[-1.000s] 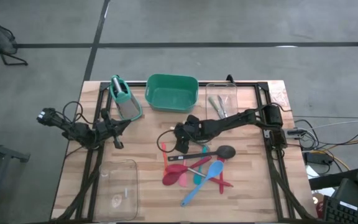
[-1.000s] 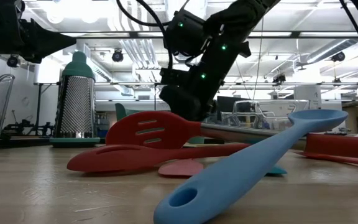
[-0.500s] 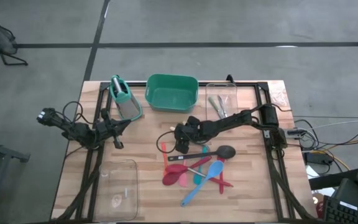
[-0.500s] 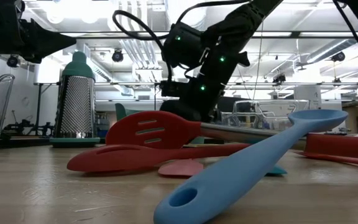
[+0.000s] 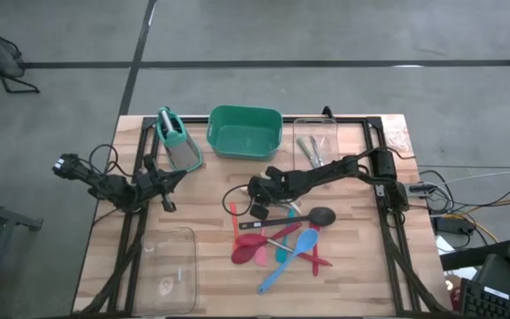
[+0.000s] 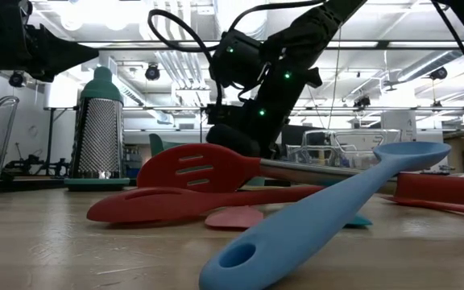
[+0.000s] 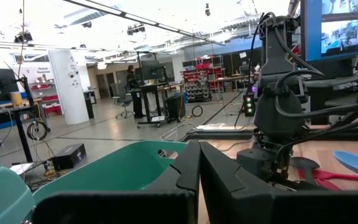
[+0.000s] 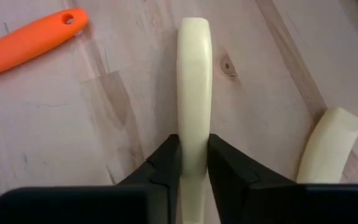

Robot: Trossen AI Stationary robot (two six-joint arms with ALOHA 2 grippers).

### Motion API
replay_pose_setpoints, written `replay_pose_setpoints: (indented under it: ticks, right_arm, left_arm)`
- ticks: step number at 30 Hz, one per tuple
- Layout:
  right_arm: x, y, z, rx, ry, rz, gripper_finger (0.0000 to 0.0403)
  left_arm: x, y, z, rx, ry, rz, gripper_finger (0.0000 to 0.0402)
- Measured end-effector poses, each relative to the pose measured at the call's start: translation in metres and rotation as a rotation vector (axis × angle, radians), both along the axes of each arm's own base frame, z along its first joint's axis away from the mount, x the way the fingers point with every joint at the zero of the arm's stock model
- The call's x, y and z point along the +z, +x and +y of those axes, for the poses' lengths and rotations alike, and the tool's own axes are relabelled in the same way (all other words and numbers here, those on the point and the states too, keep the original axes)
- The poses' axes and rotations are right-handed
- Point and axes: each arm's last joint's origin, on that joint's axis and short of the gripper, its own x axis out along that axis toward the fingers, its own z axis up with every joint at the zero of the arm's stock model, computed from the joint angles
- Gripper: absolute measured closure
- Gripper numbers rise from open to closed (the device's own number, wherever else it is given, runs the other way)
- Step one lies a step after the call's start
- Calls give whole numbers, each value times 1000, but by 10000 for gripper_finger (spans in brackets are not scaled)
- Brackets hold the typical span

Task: Pick & Place Kitchen Items
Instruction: Put the left yellow knife into the top transparent bin

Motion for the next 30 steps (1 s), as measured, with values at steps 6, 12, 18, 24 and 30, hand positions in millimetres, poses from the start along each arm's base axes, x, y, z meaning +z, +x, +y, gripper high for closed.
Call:
replay_pose_setpoints:
  ticks: [6,12,18,24,30]
  right_arm:
    - [0,0,0,6,-4,3,359]
    - [5,2,0,12,-6,3,350]
    - [19,7,0,19,-10,-18,348]
    - [40,5,0,14,-10,-58,347]
    - [79,-3,-1,2,-29,-152,346]
  left_arm:
    - [0,0,0,0,0,0,390]
    - [0,0,0,0,0,0,390]
    - [0,0,0,0,0,0,390]
    - [0,0,0,0,0,1,390]
    - [0,0,0,0,0,1,390]
